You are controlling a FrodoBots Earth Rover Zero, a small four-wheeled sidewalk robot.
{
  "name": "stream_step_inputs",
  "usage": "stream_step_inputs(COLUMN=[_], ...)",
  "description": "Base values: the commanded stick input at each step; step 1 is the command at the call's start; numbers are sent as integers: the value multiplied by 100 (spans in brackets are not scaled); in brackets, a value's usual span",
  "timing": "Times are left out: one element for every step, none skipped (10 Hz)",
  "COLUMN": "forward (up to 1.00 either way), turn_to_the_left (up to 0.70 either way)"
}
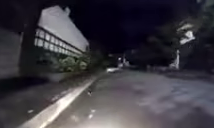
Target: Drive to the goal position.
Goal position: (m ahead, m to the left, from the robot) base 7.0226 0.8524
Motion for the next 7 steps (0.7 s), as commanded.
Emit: stream_step_inputs(forward=[50,50,50,50,50,50,50], turn_to_the_left=[0,0,0,0,0,0,0])
